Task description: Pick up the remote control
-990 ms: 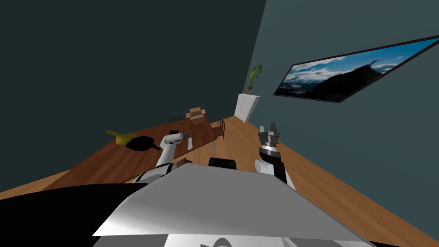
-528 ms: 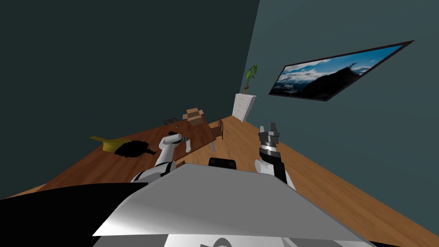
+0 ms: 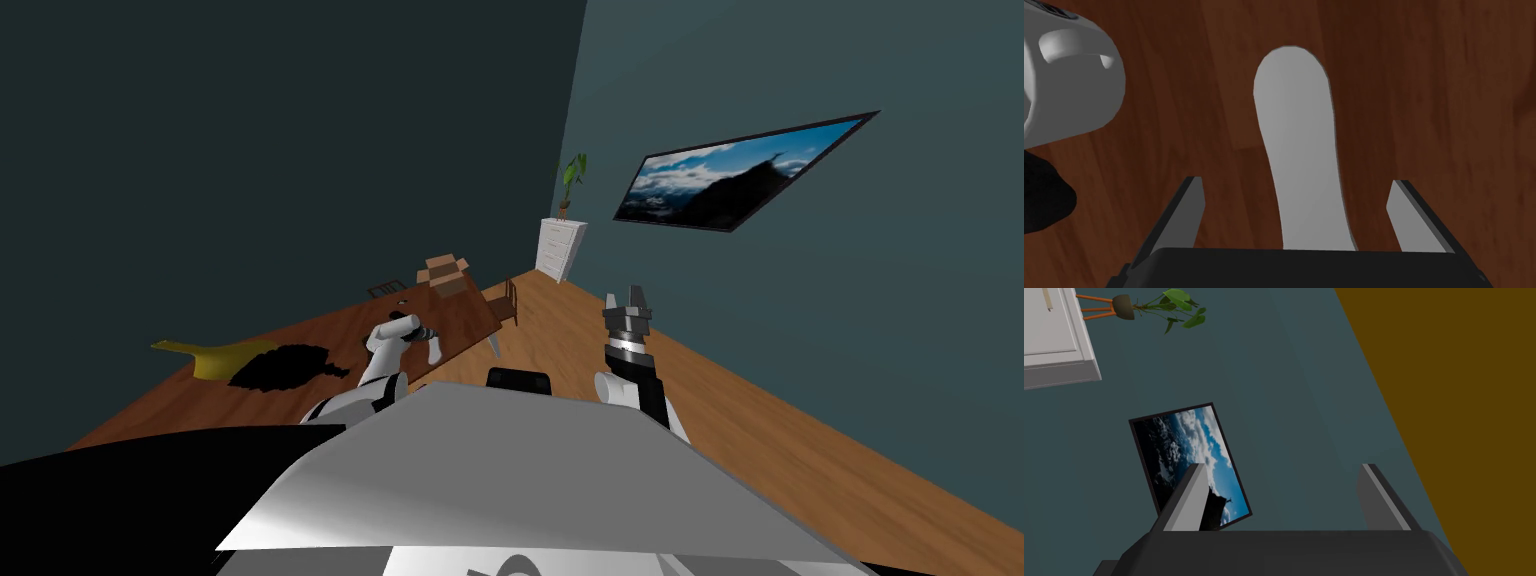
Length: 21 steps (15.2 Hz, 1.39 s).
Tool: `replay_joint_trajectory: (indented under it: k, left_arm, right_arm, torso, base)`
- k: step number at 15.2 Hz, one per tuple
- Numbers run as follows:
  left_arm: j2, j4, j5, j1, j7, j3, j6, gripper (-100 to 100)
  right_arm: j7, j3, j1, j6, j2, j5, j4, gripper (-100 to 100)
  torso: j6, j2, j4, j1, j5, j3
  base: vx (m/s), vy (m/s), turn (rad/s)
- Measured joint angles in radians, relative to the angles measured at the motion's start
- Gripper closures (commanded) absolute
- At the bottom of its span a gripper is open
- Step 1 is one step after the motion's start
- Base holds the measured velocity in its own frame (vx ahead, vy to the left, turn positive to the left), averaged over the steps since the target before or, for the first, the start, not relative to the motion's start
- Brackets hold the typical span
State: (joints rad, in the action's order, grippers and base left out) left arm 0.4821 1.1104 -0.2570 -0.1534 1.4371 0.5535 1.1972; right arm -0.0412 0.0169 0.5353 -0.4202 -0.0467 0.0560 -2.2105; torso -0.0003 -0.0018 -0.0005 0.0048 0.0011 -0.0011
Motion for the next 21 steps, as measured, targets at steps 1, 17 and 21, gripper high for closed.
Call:
replay_joint_trajectory:
  k: [1, 17, 21]
  left_arm:
    - [0.003, -0.016, -0.007, 0.0, 0.011, 0.006, 0.015, -100]
    - [0.007, -0.236, -0.059, -0.004, 0.109, 0.054, 0.09, 100]
    - [0.008, -0.236, -0.059, -0.004, 0.109, 0.055, 0.09, 100]
  right_arm:
    - [0.0, 0.0, 0.0, 0.0, 0.0, 0.0, 0.0, 0]
    - [0.0, 0.0, 0.0, 0.0, 0.0, 0.0, 0.0, 0]
    - [0.0, 0.0, 0.0, 0.0, 0.0, 0.0, 0.0, 0]
  torso:
    - [0.0, 0.0, 0.0, 0.0, 0.0, 0.0]
    - [0.0, 0.001, 0.0, -0.002, 0.0, 0.001]
    - [0.0, 0.001, 0.0, -0.003, 0.0, 0.001]
  base:
    - [0.022, 0.047, -0.113]
    - [0.016, 0.035, -0.065]
    - [0.0, 0.001, 0.003]
